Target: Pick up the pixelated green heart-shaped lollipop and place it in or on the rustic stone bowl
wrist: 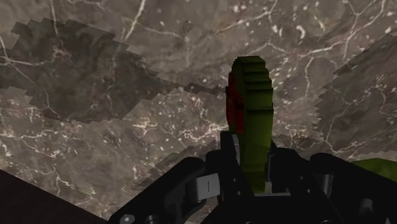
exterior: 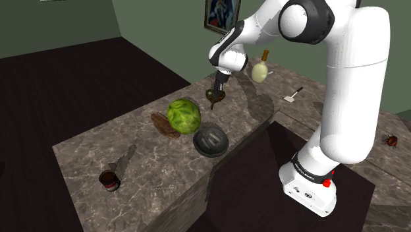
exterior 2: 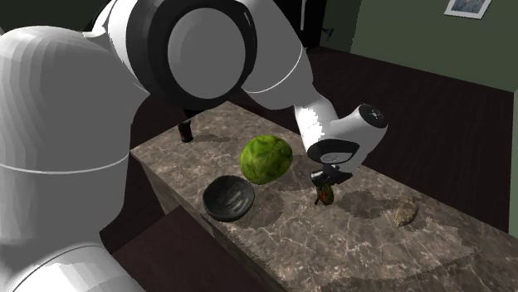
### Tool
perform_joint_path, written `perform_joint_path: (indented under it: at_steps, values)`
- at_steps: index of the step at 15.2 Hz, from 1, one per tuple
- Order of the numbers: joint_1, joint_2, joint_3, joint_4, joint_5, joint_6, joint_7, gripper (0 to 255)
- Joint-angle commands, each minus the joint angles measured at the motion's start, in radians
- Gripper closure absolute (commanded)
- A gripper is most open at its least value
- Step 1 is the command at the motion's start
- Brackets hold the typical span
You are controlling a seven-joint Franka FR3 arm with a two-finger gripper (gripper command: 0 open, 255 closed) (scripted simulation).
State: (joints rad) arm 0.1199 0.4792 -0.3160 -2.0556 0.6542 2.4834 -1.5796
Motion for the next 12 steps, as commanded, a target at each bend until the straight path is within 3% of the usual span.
perform_joint_path:
  at_steps: [1, 12]
  values:
    - [0.005, -0.007, -0.004, -0.002, -0.009, -0.011, 0.009, 255]
    - [0.040, -0.122, -0.055, -0.008, -0.105, -0.102, 0.094, 255]
